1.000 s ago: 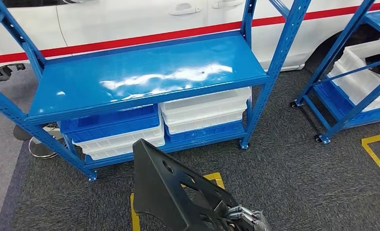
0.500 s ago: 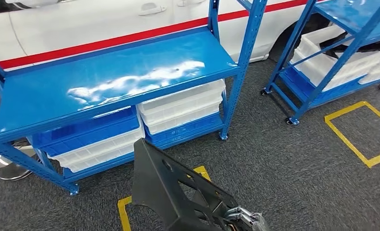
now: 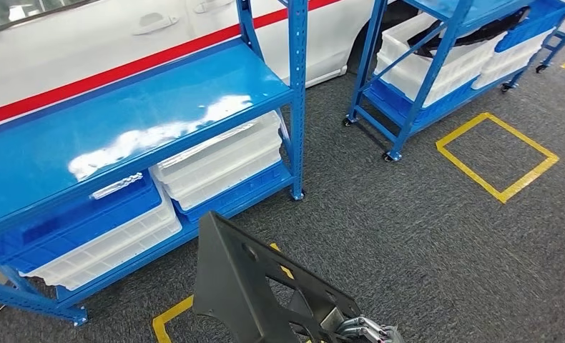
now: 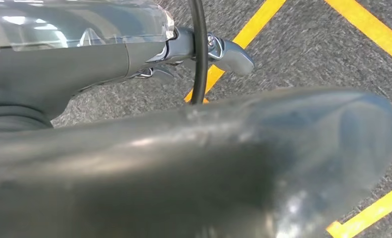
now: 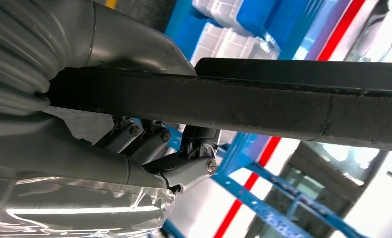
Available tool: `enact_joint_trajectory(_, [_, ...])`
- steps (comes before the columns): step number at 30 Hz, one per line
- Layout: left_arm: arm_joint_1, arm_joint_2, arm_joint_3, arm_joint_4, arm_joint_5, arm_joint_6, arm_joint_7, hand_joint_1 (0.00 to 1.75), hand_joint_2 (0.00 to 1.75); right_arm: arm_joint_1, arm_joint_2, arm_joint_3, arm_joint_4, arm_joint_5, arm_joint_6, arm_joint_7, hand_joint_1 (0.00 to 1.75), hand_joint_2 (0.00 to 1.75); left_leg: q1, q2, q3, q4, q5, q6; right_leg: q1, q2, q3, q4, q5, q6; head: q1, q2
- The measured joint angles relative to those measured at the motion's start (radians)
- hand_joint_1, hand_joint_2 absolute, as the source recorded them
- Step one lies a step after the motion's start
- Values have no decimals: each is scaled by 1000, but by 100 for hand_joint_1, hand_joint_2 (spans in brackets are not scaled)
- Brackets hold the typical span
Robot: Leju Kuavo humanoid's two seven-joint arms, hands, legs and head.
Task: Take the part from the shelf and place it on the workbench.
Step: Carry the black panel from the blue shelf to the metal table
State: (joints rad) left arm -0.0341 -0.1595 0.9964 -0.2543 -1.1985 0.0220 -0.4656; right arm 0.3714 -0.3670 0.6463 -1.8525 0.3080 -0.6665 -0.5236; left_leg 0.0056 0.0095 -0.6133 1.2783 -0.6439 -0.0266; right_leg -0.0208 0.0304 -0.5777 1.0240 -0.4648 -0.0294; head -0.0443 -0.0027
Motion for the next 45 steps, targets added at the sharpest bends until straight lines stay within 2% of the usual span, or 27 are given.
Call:
enact_joint_trajectory(2, [-17, 2, 3, 2, 5, 1, 10, 0, 0, 6, 0, 2, 0, -8, -3, 0, 175, 175, -1, -7, 20, -46, 53, 8, 4, 27, 1, 1, 2, 0, 0, 0])
enact_joint_trajectory(4, [-27, 4, 4, 4, 5, 5, 9, 0, 0, 10, 0, 4, 0, -17, -14, -6, 175, 175, -2, -47, 75, -172, 124, 24, 6, 53, 2, 3, 3, 3, 0, 0])
enact_joint_trajectory(5, [-28, 6, 5, 6, 4, 7, 8, 0, 0, 11, 0, 5, -1, -21, -18, -9, 175, 175, -3, -69, 97, -223, 141, 31, 6, 67, 0, 4, 5, 7, 0, 0])
enact_joint_trajectory(7, [-29, 8, 5, 8, 3, 11, 6, 0, 0, 16, 0, 7, -1, -28, -21, -12, 175, 175, -6, -86, 111, -264, 142, 38, 1, 91, -10, 4, 12, 19, 0, 0])
enact_joint_trajectory(9, [-33, 7, 5, 9, 4, 15, 6, 0, 0, 21, 0, 7, -2, -35, -21, -13, 175, 175, -6, -64, 117, -282, 148, 44, -4, 109, -17, 0, 21, 33, 0, 0])
enact_joint_trajectory(11, [-40, 6, 6, 9, 8, 18, 5, 0, 0, 23, 1, 8, -5, -40, -20, -15, 175, 175, -1, -39, 124, -304, 162, 56, 1, 70, -33, 27, 0, 40, 0, 0])
enact_joint_trajectory(13, [-42, 7, 9, 9, 13, 19, 4, 0, 0, 21, 2, 9, -7, -42, -19, -17, 175, 175, -2, -10, 124, -313, 169, 64, 3, 6, -81, 129, -64, 44, 0, 0])
enact_joint_trajectory(15, [-42, 9, 13, 9, 15, 19, 4, 0, 0, 21, 4, 9, -8, -43, -19, -18, 175, 175, -6, 20, 120, -312, 168, 67, -4, -19, -132, 241, -112, 52, 0, 0])
enact_joint_trajectory(16, [-42, 10, 15, 9, 15, 19, 4, 0, 0, 21, 5, 10, -8, -44, -19, -18, 175, 175, -7, 35, 119, -311, 167, 66, -8, -24, -136, 258, -111, 56, 0, 0])
enact_joint_trajectory(17, [-44, 11, 17, 9, 16, 19, 5, 0, 0, 21, 5, 10, -8, -45, -20, -18, 175, 175, -7, 48, 119, -309, 165, 64, -11, -30, -120, 235, -92, 60, 0, 0])
enact_joint_trajectory(19, [-47, 11, 20, 10, 16, 21, 6, 0, 0, 21, 5, 11, -8, -46, -20, -18, 175, 175, -7, 70, 121, -300, 158, 56, -14, -65, -45, 108, -38, 61, 0, 0])
enact_joint_trajectory(21, [-51, 11, 22, 10, 15, 27, 8, 0, 0, 21, 5, 13, -8, -49, -21, -19, 175, 175, -10, 87, 120, -288, 148, 42, -10, -99, 9, 12, -12, 51, 0, 0])
enact_joint_trajectory(22, [-52, 11, 23, 10, 15, 30, 10, 0, 0, 21, 5, 14, -9, -52, -21, -19, 175, 175, -12, 95, 122, -284, 145, 36, -6, -104, 15, -2, -12, 44, 0, 0])
enact_joint_trajectory(24, [-57, 11, 23, 10, 12, 33, 13, 0, 0, 22, 5, 17, -10, -60, -20, -20, 175, 175, -12, 111, 127, -284, 141, 26, -3, -82, 11, -2, -8, 32, 0, 0])
enact_joint_trajectory(26, [-62, 12, 23, 11, 7, 34, 16, 0, 0, 22, 5, 19, -12, -67, -19, -21, 175, 175, -6, 87, 119, -258, 116, 15, -6, -62, 8, -9, 0, 19, 0, 0])
enact_joint_trajectory(29, [-62, 12, 23, 13, 0, 34, 18, 0, 0, 19, 4, 20, -16, -76, -16, -25, 175, 175, 1, 11, 43, -82, 18, 3, -8, -30, 0, -11, 8, 7, 0, 0])
enact_joint_trajectory(30, [-60, 12, 23, 14, -2, 34, 20, 0, 0, 19, 3, 21, -16, -79, -15, -26, 175, 175, 1, 2, 15, -22, -2, 1, -7, -17, -2, -10, 9, 6, 0, 0])
enact_joint_trajectory(31, [-58, 12, 23, 14, -3, 34, 21, 0, 0, 20, 3, 21, -16, -81, -14, -28, 175, 175, 2, -1, 0, 7, -2, 1, -6, -4, -4, -8, 10, 5, 0, 0])
enact_joint_trajectory(32, [-58, 12, 23, 14, -4, 34, 22, 0, 0, 20, 3, 21, -16, -82, -13, -30, 175, 175, 2, -3, 3, -4, 19, 1, -6, 10, -4, -6, 10, 6, 0, 0])
enact_joint_trajectory(33, [-58, 12, 23, 14, -5, 34, 22, 0, 0, 20, 3, 20, -16, -83, -13, -30, 175, 175, 3, -9, 25, -55, 57, 2, -6, 23, -4, -3, 9, 7, 0, 0])
enact_joint_trajectory(35, [-60, 12, 23, 14, -5, 34, 22, 0, 0, 20, 3, 20, -16, -83, -12, -31, 175, 175, 7, -50, 83, -190, 121, 6, -6, 48, -7, 5, 9, 13, 0, 0])
enact_joint_trajectory(37, [-60, 12, 23, 15, -7, 34, 21, 0, 0, 21, 4, 20, -16, -83, -6, -32, 175, 175, 7, -84, 107, -256, 136, 13, -6, 71, -16, 8, 13, 28, 0, 0])
enact_joint_trajectory(39, [-60, 12, 23, 15, -9, 35, 19, 0, 0, 25, 5, 20, -17, -82, -1, -32, 175, 175, 3, -74, 107, -263, 137, 25, -9, 95, -25, 3, 23, 45, 0, 0])
enact_joint_trajectory(40, [-61, 12, 23, 15, -11, 35, 19, 0, 0, 28, 6, 20, -18, -82, 0, -32, 175, 175, 4, -61, 108, -269, 142, 33, -11, 94, -28, 3, 25, 50, 0, 0])
enact_joint_trajectory(42, [-62, 12, 22, 15, -14, 35, 18, 0, 0, 32, 8, 19, -19, -83, 1, -32, 175, 175, 7, -35, 109, -280, 154, 49, -8, 49, -50, 43, -4, 53, 0, 0])
enact_joint_trajectory(44, [-59, 13, 22, 15, -16, 34, 17, 0, 0, 32, 9, 17, -20, -85, 4, -32, 175, 175, 3, -8, 104, -283, 159, 57, -3, -10, -102, 156, -73, 52, 0, 0])
enact_joint_trajectory(45, [-57, 15, 22, 15, -17, 33, 16, 0, 0, 32, 10, 15, -20, -85, 6, -32, 175, 175, 0, 7, 102, -283, 160, 57, -3, -22, -131, 220, -105, 52, 0, 0])
